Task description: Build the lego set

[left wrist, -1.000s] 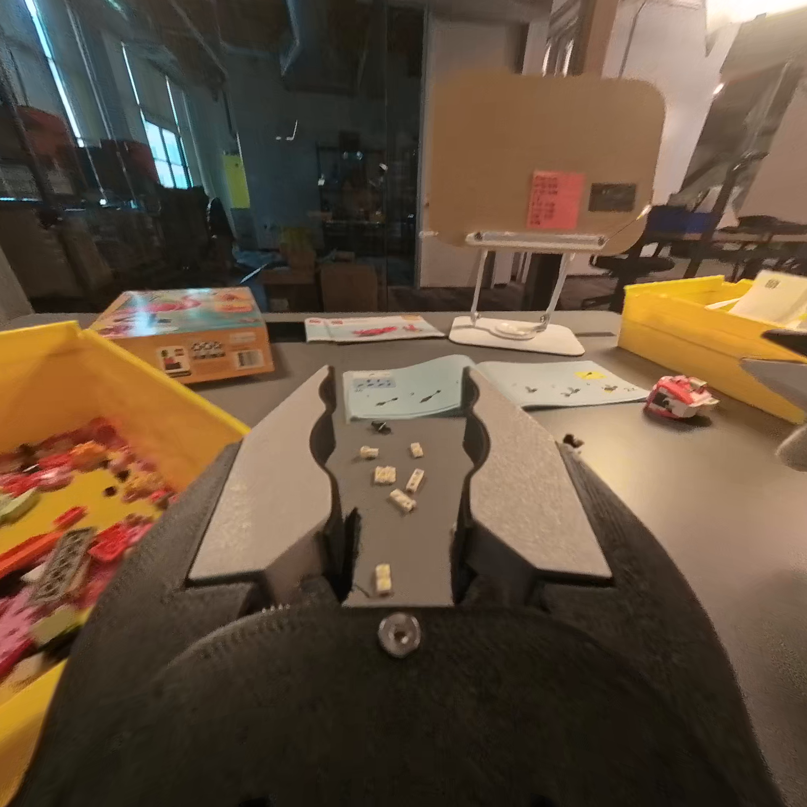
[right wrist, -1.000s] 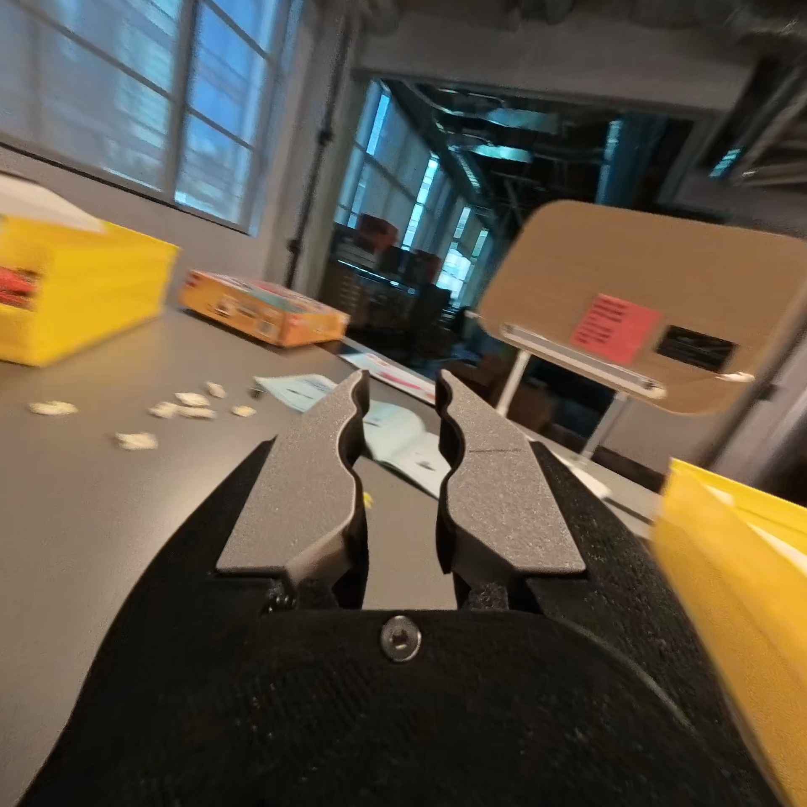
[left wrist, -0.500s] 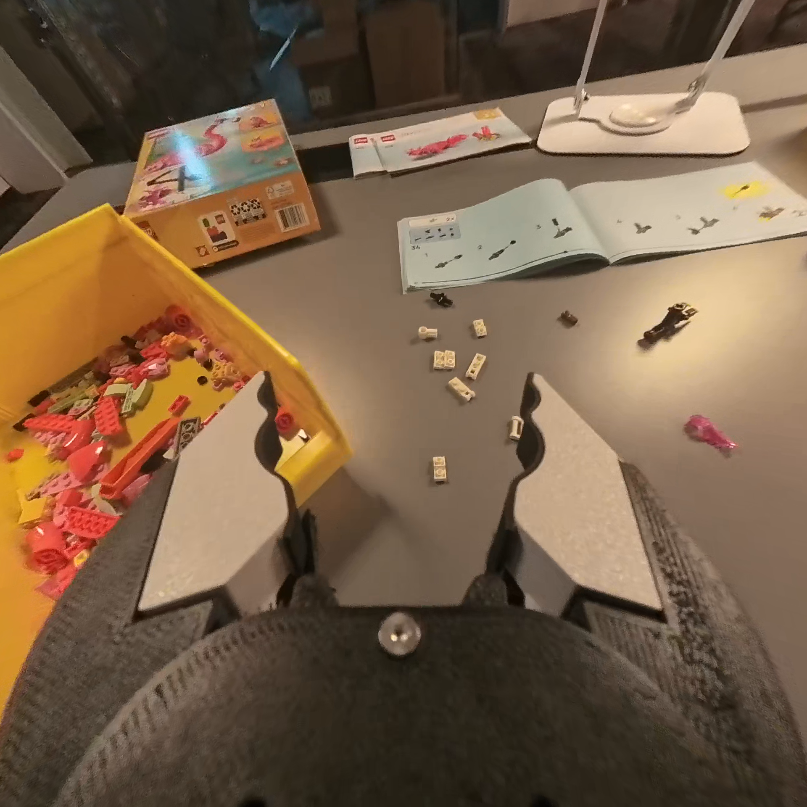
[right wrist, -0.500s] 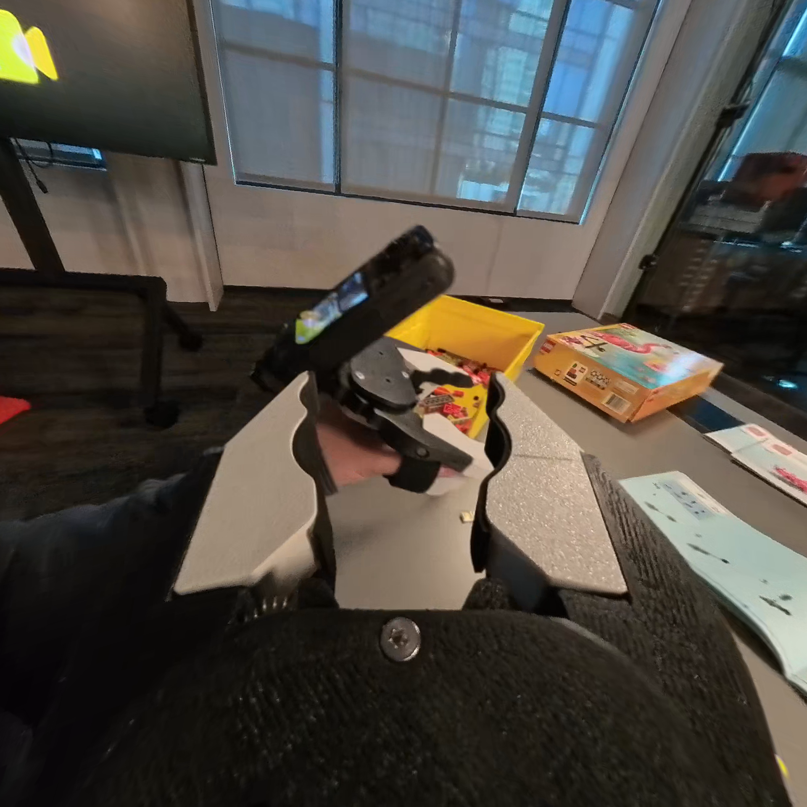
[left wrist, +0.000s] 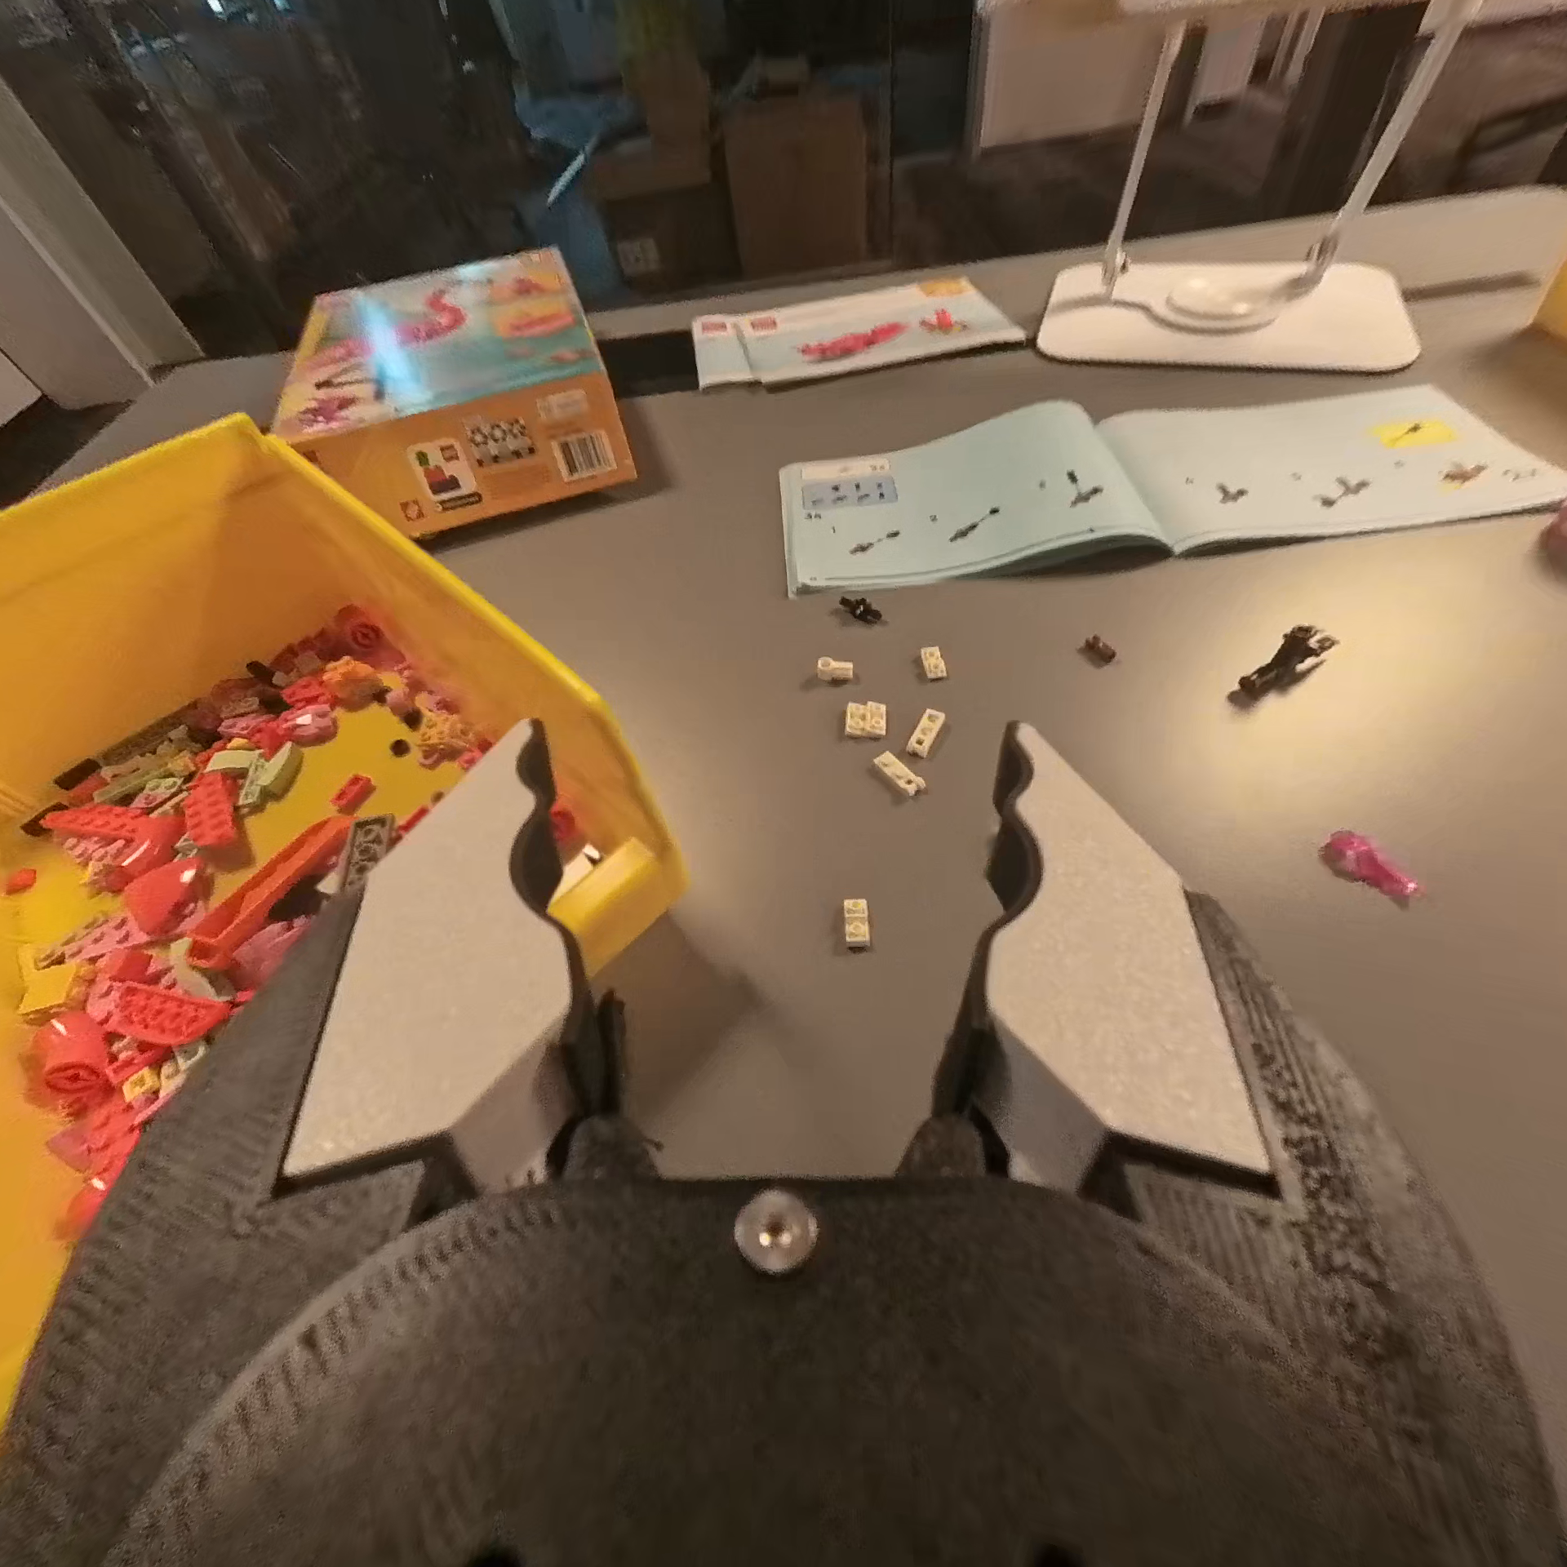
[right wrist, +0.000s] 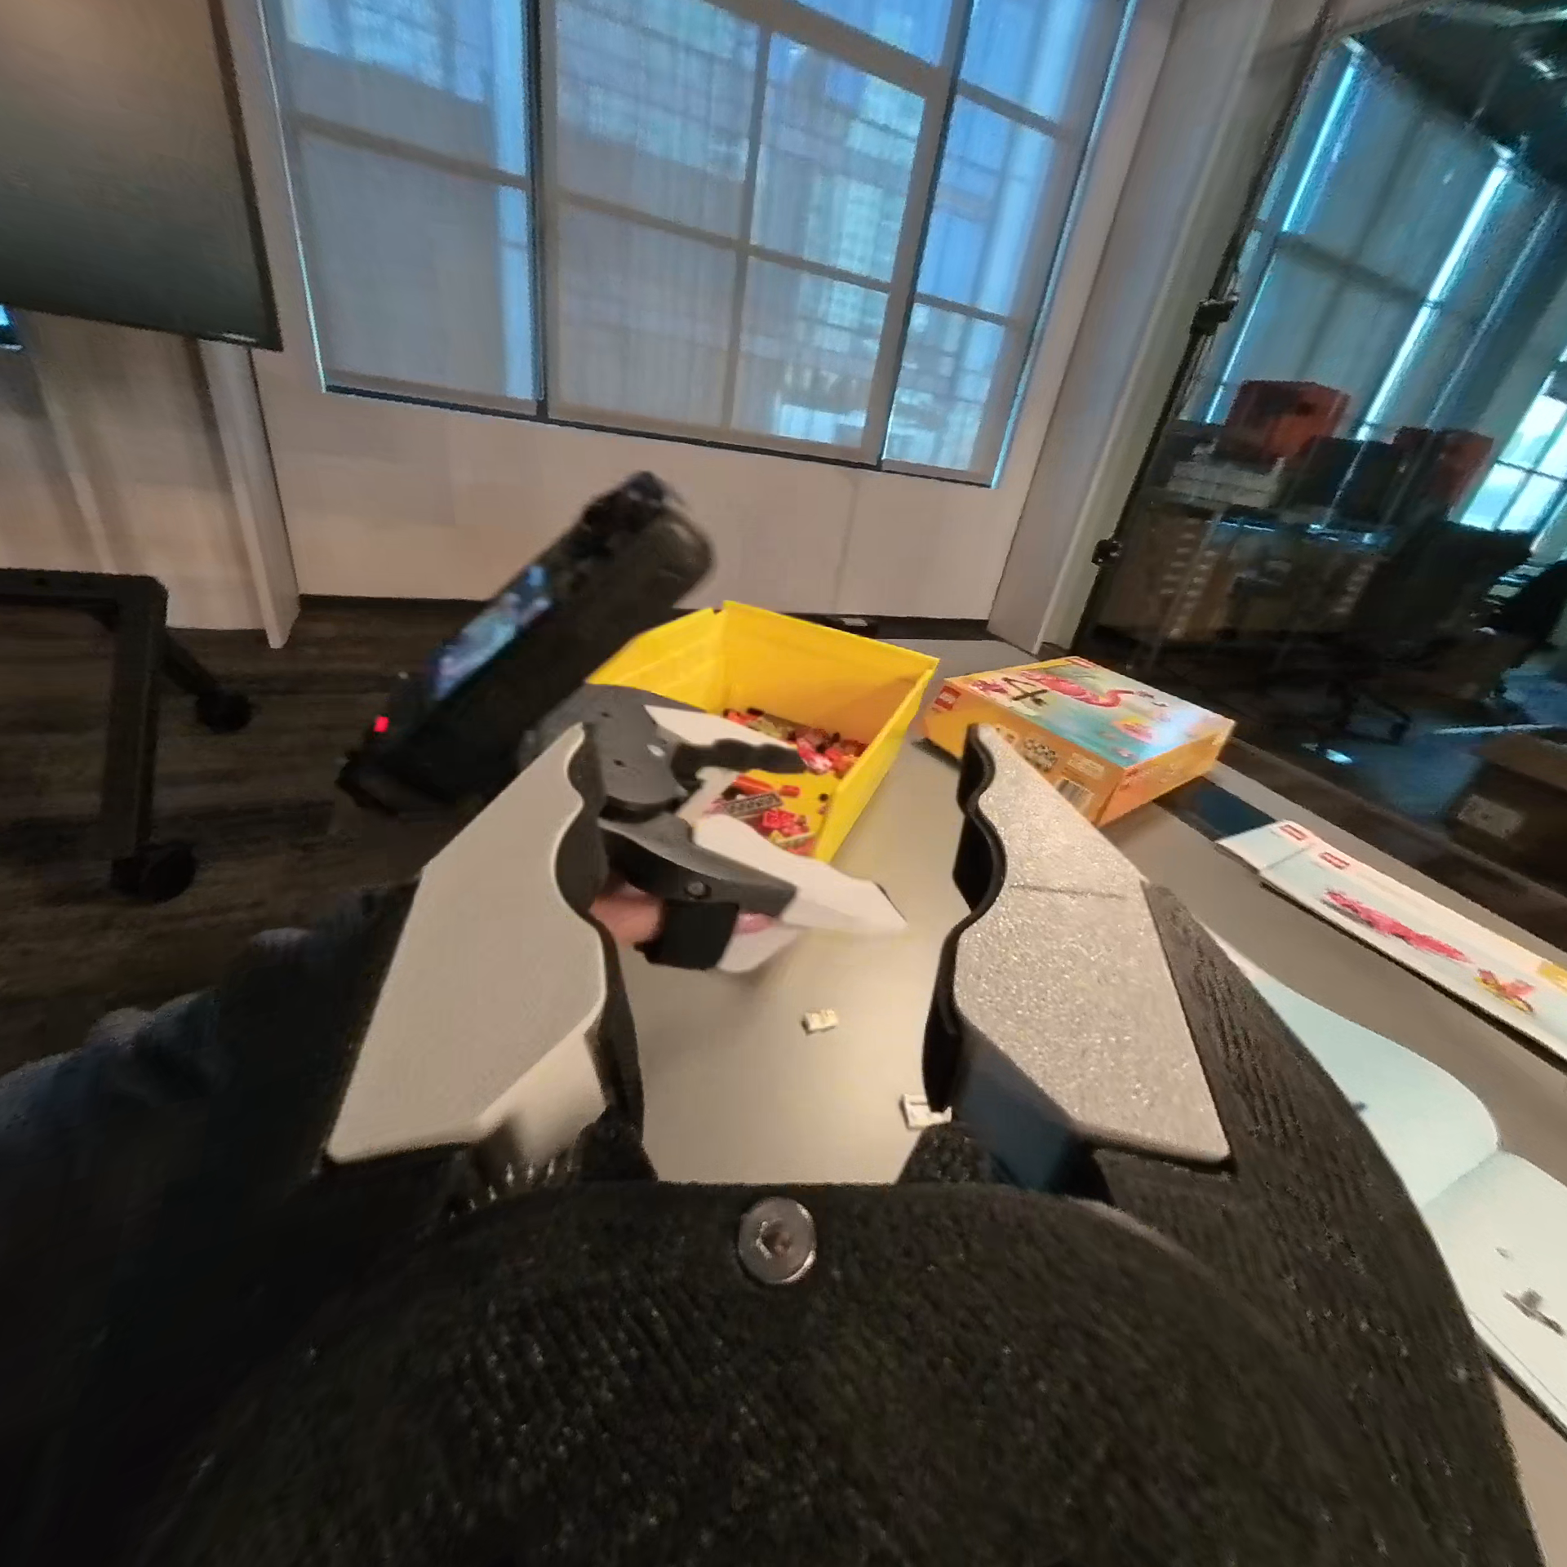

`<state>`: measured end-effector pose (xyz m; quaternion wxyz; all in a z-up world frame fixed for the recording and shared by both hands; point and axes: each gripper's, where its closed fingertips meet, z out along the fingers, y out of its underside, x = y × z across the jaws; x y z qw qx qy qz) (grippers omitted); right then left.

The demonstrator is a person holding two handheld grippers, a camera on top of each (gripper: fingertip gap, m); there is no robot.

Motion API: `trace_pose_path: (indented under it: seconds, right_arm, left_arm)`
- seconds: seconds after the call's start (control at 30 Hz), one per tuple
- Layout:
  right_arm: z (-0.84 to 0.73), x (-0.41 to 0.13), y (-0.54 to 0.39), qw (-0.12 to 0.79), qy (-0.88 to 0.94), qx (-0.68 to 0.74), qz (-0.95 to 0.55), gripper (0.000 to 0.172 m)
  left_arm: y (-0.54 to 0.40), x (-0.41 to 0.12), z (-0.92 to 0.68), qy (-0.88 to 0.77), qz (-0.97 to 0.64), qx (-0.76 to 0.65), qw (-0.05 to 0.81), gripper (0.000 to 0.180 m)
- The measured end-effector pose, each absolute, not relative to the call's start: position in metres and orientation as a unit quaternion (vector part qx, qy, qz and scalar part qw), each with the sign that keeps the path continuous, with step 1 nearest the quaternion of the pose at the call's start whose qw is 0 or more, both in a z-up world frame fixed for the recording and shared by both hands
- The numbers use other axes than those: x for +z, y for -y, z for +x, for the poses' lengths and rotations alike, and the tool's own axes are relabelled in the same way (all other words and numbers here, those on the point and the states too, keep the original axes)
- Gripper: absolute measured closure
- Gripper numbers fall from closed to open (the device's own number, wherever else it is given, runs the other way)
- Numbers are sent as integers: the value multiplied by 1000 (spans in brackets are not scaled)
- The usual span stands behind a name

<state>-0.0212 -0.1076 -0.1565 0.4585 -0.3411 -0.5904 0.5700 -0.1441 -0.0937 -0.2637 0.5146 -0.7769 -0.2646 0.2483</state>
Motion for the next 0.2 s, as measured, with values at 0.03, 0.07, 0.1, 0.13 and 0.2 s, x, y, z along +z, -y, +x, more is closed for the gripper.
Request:
trace_pose_path:
  seconds: [0.03,0.07,0.1,0.13,0.2]
  right_arm:
    - [-21,-157,105,454,588,573,-346,88]
    - [-20,-158,107,443,587,581,-349,87]
    - [-20,-157,111,431,587,590,-350,85]
    - [-19,-156,116,424,589,593,-348,83]
    - [-19,-157,126,430,603,580,-340,80]
  left_arm:
    - [96,-259,-144,266,-771,249,522,78]
    - [98,-258,-144,266,-772,253,519,78]
    - [98,-258,-145,264,-776,263,509,77]
    - [96,-260,-145,258,-783,274,495,76]
    - [90,-266,-142,247,-795,284,476,74]
